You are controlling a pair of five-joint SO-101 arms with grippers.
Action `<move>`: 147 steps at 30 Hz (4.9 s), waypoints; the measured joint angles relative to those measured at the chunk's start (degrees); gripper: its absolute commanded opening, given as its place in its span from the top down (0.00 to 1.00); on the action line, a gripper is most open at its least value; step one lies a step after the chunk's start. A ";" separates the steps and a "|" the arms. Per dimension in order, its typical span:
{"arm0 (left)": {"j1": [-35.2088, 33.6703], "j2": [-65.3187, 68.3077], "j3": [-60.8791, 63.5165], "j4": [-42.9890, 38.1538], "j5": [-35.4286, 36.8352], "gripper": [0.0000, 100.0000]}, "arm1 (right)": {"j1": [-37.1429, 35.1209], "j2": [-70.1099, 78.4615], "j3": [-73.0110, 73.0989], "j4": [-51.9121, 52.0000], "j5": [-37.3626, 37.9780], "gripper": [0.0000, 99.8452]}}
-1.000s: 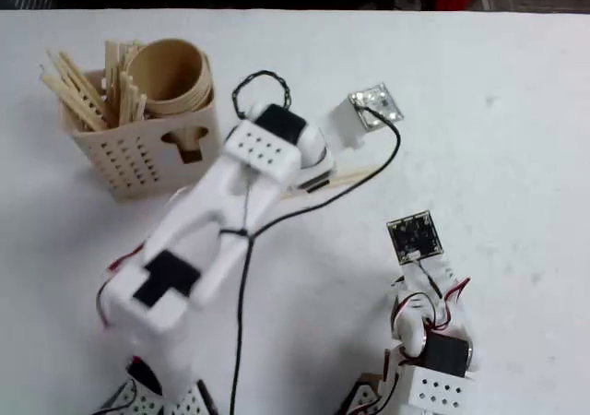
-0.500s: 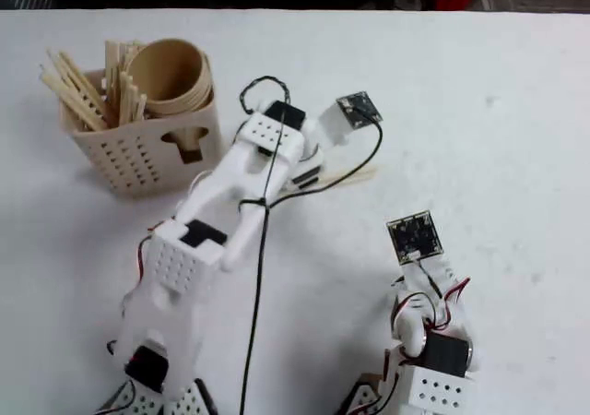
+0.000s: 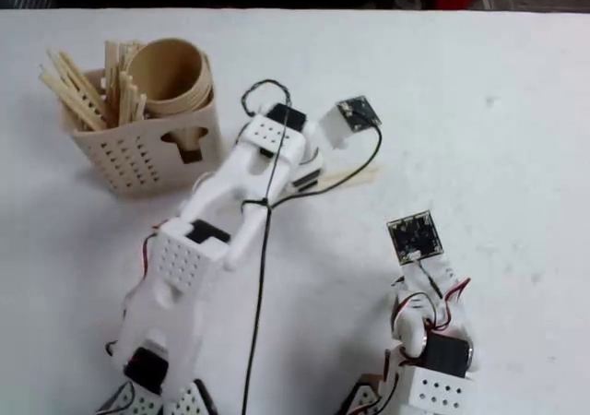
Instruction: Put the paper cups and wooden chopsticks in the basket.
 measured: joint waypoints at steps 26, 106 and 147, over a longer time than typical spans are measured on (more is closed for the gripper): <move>1.93 -26.90 -45.71 28.31 9.93 0.98 | 0.00 0.00 0.00 0.00 0.00 0.98; -8.53 -91.25 46.51 -4.84 17.93 0.85 | 0.00 0.00 0.00 0.00 0.00 0.98; 3.78 -5.63 7.21 1.67 7.30 0.98 | 0.00 0.00 0.00 0.00 0.00 0.98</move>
